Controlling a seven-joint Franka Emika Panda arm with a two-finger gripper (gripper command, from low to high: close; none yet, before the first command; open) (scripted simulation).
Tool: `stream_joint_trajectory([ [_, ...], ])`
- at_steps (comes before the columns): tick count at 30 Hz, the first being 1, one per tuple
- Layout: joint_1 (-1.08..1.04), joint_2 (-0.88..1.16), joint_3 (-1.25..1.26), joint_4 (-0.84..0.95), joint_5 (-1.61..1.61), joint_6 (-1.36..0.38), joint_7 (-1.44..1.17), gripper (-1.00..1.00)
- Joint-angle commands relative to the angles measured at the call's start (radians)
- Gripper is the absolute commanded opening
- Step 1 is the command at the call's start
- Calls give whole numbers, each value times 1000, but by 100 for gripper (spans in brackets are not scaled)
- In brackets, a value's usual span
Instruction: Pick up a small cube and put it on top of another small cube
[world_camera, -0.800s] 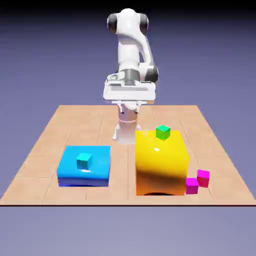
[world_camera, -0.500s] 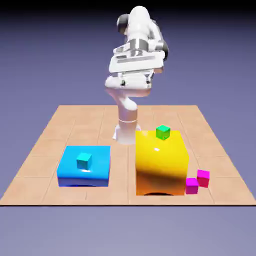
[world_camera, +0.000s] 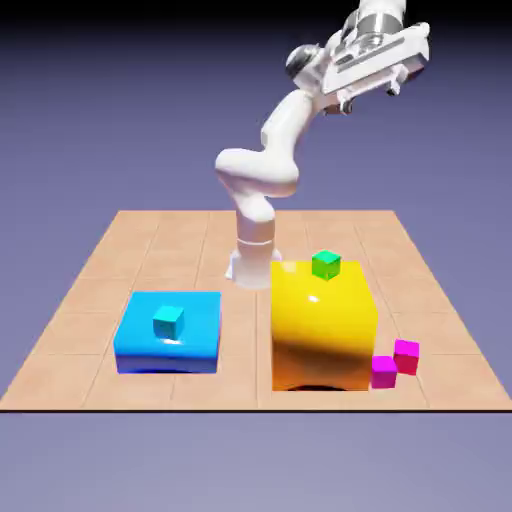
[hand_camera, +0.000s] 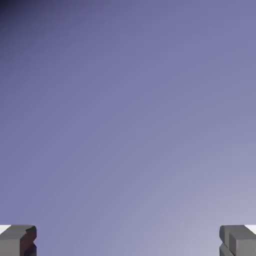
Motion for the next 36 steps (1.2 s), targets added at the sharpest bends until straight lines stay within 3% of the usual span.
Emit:
stream_joint_trajectory([
  [1,-29,-19,35,27,18,-34,44,0],
  [24,-693,-458,851,644,426,-811,1044,0],
  [26,-703,-466,864,654,433,-824,1060,0],
  [30,-665,-489,960,533,461,-692,1052,0],
  [31,-665,-489,960,533,461,-692,1052,-100],
  [36,-679,-449,845,642,431,-830,1034,-100],
])
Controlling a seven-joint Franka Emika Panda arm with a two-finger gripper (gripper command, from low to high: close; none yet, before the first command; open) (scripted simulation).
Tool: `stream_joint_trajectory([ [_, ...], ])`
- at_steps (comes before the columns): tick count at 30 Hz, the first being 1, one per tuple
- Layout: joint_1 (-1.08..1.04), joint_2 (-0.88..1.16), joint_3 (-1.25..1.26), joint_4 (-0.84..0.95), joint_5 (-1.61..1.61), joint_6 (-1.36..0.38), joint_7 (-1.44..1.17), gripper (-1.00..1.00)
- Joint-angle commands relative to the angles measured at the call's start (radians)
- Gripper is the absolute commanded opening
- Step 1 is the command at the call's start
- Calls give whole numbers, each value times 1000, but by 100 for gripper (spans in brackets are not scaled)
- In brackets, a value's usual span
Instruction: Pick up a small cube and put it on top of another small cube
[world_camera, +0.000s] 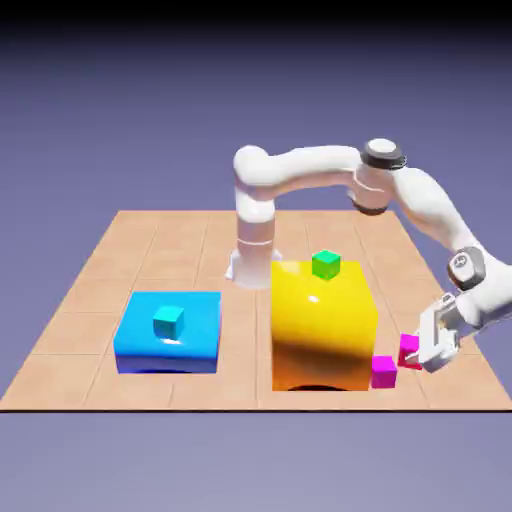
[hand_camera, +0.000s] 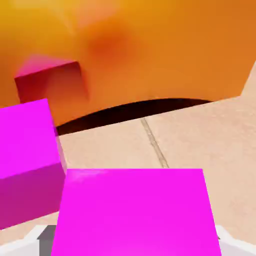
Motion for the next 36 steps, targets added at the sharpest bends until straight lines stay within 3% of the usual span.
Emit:
stream_joint_trajectory([
  [1,30,26,-26,-20,-7,-6,-35,-100],
  [14,-1,497,-164,-382,-403,191,-206,-100],
  [29,-495,1017,-50,-785,-1055,637,-17,-100],
  [36,-678,952,94,-873,-1035,832,8,-100],
])
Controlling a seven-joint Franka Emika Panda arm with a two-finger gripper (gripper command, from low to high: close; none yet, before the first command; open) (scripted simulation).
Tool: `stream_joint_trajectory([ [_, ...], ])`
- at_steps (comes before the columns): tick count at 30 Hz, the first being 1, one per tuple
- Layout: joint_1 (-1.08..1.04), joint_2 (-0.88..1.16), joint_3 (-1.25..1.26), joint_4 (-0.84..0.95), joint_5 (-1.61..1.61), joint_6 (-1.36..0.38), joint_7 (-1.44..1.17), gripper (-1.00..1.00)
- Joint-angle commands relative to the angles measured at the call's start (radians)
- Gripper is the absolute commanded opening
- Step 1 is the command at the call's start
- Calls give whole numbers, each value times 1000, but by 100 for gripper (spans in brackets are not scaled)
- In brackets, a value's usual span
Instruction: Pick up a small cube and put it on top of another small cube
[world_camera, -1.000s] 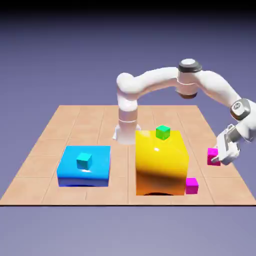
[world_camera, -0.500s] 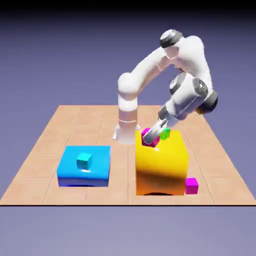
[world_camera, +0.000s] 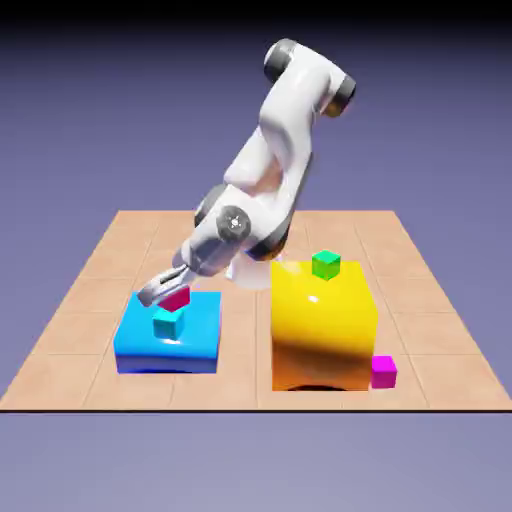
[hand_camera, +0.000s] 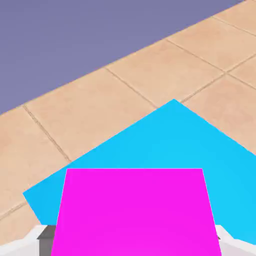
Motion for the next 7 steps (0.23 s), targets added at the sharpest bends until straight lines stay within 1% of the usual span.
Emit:
stream_joint_trajectory([
  [1,0,0,0,0,2,-1,-1,100],
  [2,0,0,0,0,2,-1,-1,100],
  [6,144,60,-119,88,-31,-175,5,100],
  [7,148,62,-122,91,-32,-180,6,100],
])
